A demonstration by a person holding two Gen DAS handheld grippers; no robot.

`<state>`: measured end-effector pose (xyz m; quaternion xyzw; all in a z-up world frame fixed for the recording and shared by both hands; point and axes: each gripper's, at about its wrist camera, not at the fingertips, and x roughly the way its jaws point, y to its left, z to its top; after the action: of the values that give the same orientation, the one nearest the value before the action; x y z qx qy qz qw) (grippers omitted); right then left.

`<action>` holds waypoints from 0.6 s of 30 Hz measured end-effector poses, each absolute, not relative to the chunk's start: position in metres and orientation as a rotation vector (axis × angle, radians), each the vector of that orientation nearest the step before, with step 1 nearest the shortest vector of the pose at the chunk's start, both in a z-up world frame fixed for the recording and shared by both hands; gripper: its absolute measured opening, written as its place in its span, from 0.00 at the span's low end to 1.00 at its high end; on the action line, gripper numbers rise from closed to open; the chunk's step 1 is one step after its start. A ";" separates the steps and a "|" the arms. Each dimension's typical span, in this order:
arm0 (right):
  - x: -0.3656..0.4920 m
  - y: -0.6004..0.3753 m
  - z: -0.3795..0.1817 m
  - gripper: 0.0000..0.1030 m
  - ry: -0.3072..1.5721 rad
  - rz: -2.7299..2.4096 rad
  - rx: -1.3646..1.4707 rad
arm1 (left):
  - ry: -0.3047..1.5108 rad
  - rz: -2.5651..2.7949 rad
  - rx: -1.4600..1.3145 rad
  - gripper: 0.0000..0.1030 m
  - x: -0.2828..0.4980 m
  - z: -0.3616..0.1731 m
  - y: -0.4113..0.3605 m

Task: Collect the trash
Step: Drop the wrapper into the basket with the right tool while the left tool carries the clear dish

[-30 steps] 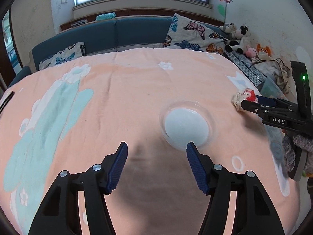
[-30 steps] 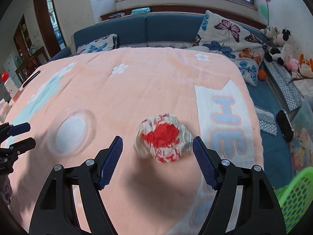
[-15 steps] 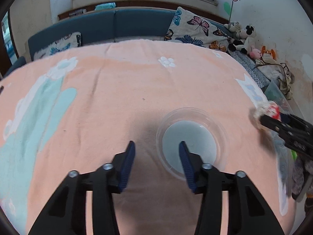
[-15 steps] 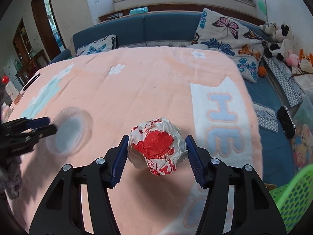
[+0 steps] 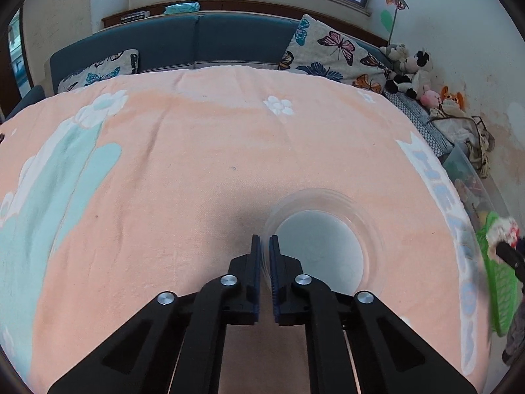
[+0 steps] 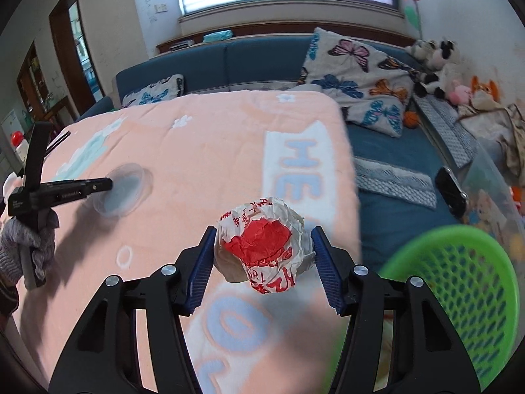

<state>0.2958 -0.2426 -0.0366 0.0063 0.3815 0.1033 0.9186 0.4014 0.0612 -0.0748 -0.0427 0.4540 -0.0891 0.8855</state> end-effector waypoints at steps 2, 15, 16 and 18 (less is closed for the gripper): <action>0.283 -0.258 -0.035 0.57 0.777 0.187 0.034 | 0.934 -0.191 -0.088 0.04 0.395 -0.070 0.059; 0.217 -0.325 -0.033 0.57 0.766 0.045 0.078 | 0.869 -0.303 -0.048 0.04 0.328 -0.033 0.017; 0.213 -0.329 -0.034 0.57 0.767 0.035 0.078 | 0.866 -0.311 -0.046 0.04 0.323 -0.031 0.013; 0.206 -0.336 -0.035 0.57 0.773 0.019 0.081 | 0.855 -0.333 -0.039 0.04 0.313 -0.024 0.001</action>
<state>0.2056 -0.3357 -0.0354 0.0394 0.3769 0.0091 0.9254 0.3134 0.0013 -0.0241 -0.0187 0.4126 -0.1607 0.8964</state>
